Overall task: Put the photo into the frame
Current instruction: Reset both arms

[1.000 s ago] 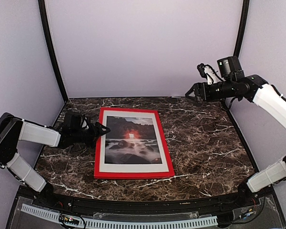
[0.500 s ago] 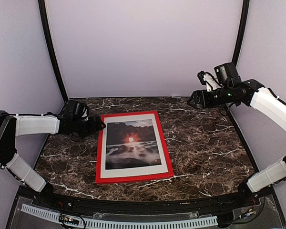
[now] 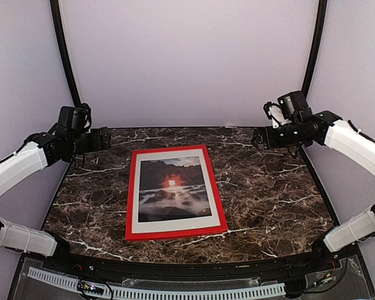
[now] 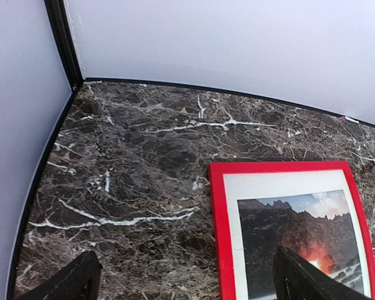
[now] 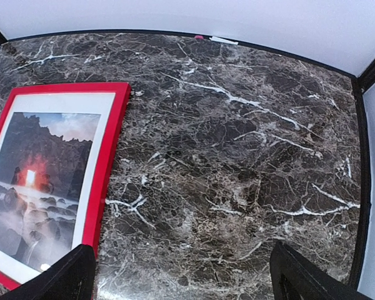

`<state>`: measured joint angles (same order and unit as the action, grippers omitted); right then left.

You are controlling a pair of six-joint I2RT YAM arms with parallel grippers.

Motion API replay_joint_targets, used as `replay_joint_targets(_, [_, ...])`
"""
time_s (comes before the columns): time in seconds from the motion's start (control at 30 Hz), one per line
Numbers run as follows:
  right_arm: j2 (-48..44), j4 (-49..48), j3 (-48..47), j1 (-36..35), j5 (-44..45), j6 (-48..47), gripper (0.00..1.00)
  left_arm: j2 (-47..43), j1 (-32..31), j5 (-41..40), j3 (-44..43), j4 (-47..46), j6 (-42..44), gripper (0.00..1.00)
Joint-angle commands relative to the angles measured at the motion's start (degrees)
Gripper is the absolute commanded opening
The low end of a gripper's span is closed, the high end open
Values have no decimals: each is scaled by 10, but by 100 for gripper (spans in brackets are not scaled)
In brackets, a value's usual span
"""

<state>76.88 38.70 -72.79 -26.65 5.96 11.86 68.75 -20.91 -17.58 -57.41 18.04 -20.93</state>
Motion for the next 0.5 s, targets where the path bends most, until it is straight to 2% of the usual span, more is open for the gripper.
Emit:
replay_joint_targets(0.0, [-21, -59, 36, 3, 55, 5, 99, -50, -2, -43, -17, 50, 46, 99])
replay_joint_targets(0.13, [-46, -92, 71, 3, 80, 2, 99, -104, -2, -35, 0, 45, 68, 99])
replay_joint_targets(0.47, [-78, -96, 90, 3, 136, -2, 99, -234, -2, -18, 55, 28, 105, 99])
